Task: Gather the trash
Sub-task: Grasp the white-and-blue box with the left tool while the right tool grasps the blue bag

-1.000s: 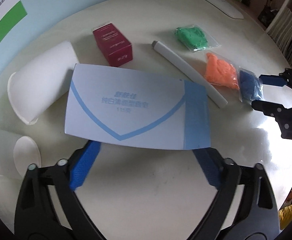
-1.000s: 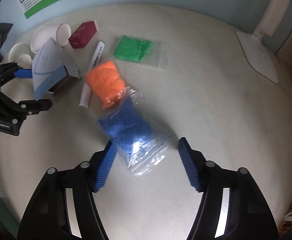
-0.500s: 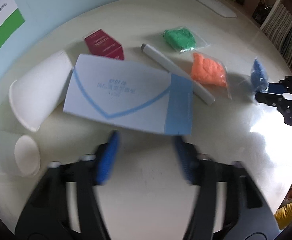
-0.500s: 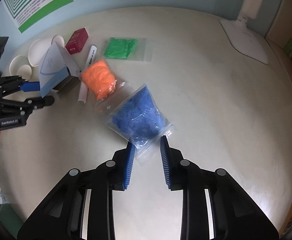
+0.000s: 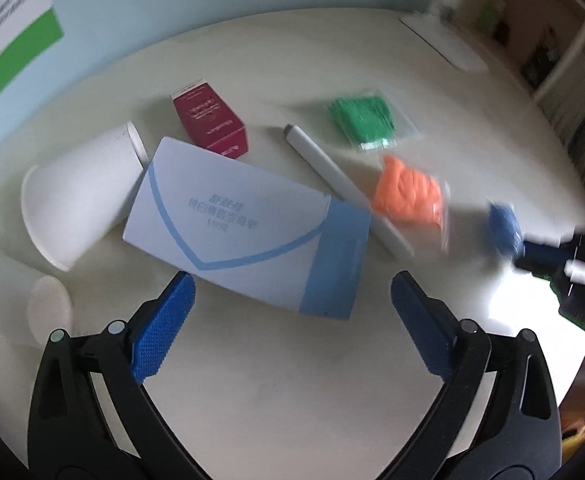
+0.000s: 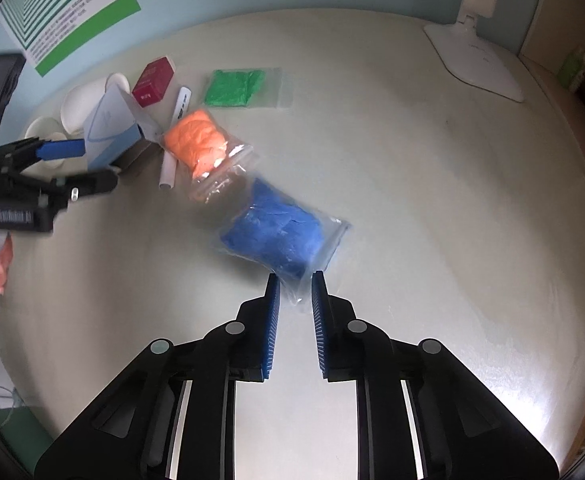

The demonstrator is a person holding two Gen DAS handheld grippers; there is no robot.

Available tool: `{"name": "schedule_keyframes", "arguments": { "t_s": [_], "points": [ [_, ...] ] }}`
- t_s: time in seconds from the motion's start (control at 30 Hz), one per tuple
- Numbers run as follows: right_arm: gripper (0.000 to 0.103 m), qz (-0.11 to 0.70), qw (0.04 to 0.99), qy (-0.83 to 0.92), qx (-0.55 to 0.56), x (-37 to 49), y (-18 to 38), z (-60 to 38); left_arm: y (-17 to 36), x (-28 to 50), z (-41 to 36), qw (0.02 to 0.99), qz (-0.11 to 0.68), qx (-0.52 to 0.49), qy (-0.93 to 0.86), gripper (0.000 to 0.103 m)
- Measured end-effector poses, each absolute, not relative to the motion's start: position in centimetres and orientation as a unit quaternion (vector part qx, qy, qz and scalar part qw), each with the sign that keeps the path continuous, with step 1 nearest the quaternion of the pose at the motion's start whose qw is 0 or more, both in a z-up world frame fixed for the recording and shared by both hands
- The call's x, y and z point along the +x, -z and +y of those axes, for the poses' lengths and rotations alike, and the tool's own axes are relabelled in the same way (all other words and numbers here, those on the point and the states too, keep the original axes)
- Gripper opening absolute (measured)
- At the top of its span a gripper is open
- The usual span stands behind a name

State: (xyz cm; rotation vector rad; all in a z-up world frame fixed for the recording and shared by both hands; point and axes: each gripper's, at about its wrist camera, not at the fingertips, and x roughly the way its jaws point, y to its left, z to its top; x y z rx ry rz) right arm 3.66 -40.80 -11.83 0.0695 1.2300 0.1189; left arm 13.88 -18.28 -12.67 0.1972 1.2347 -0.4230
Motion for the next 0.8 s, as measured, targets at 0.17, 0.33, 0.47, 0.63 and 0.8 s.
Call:
{"name": "schedule_keyframes", "arguments": {
  "t_s": [0.17,0.33,0.47,0.63,0.8],
  "points": [
    [0.013,0.577,0.814,-0.062,0.038,5.4,13.0,-40.0,12.8,15.3,-18.6,0.786,0.590,0.047,0.175,0.096],
    [0.013,0.576,0.814,-0.073,0.032,5.9,13.1,-39.9,13.3,15.4,-18.4,0.796,0.586,0.055,0.142,0.096],
    [0.028,0.573,0.815,-0.085,0.013,6.4,12.9,-39.8,13.2,15.6,-16.7,0.803,0.579,0.055,0.132,0.095],
    [0.061,0.557,0.826,-0.084,0.005,7.1,12.5,-39.6,13.5,15.8,-14.2,0.801,0.583,0.042,0.128,0.074],
    [0.061,0.554,0.827,-0.092,-0.019,8.2,12.4,-39.1,13.3,15.7,-13.9,0.802,0.581,0.055,0.128,0.072]
  ]
}}
